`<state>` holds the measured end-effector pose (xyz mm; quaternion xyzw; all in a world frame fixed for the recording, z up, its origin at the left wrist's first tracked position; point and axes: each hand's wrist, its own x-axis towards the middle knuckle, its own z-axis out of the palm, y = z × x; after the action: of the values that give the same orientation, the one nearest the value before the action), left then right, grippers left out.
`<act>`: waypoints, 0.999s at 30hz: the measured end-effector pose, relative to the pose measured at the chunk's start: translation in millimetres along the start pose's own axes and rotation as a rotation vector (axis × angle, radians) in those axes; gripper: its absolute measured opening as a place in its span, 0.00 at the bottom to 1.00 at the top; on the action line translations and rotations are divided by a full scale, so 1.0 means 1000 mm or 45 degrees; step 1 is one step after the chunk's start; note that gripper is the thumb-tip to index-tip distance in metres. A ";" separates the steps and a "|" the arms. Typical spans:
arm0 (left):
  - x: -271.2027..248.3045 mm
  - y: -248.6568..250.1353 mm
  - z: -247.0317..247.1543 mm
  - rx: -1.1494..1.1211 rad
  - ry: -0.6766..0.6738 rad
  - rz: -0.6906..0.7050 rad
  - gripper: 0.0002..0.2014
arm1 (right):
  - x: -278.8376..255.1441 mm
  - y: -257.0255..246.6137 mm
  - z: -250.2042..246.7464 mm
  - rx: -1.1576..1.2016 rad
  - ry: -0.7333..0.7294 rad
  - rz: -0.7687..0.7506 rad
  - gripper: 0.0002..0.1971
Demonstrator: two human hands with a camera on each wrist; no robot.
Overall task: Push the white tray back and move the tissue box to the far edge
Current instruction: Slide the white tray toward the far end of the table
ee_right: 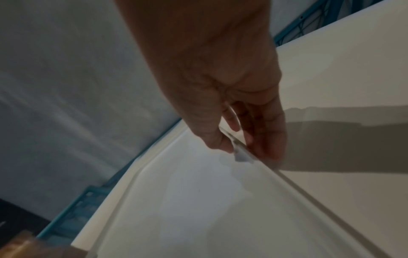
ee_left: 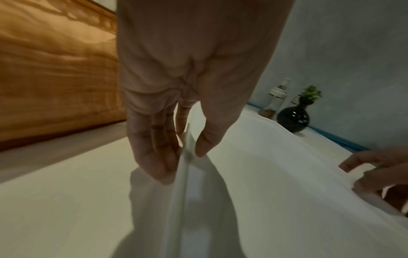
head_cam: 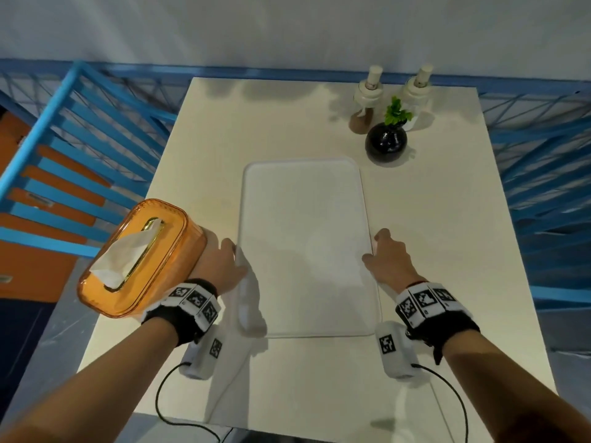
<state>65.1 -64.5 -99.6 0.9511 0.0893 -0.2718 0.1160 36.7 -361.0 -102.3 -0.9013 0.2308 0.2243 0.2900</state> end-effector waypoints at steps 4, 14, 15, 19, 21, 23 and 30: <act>-0.011 0.000 0.001 0.099 0.005 0.019 0.17 | -0.008 0.005 0.008 -0.008 -0.079 0.001 0.20; 0.033 0.012 -0.013 -0.234 0.254 0.011 0.12 | 0.031 -0.031 0.006 0.097 0.016 -0.026 0.15; 0.036 0.013 -0.013 -0.247 0.278 -0.002 0.12 | 0.035 -0.035 0.005 0.105 0.019 -0.027 0.14; 0.055 0.021 -0.018 -0.244 0.316 -0.048 0.14 | 0.049 -0.052 0.000 0.074 0.053 -0.032 0.12; 0.063 0.028 -0.024 -0.246 0.311 -0.087 0.15 | 0.056 -0.060 -0.003 0.061 0.063 -0.039 0.12; 0.071 0.035 -0.031 -0.258 0.305 -0.127 0.15 | 0.063 -0.067 -0.006 0.055 0.073 -0.039 0.12; 0.108 0.050 -0.056 -0.218 0.316 -0.158 0.16 | 0.088 -0.095 -0.016 0.024 0.103 -0.029 0.11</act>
<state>194.8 -85.3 -102.7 0.9568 0.1843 -0.1501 0.1677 162.7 -327.5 -98.6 -0.9095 0.2341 0.1820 0.2913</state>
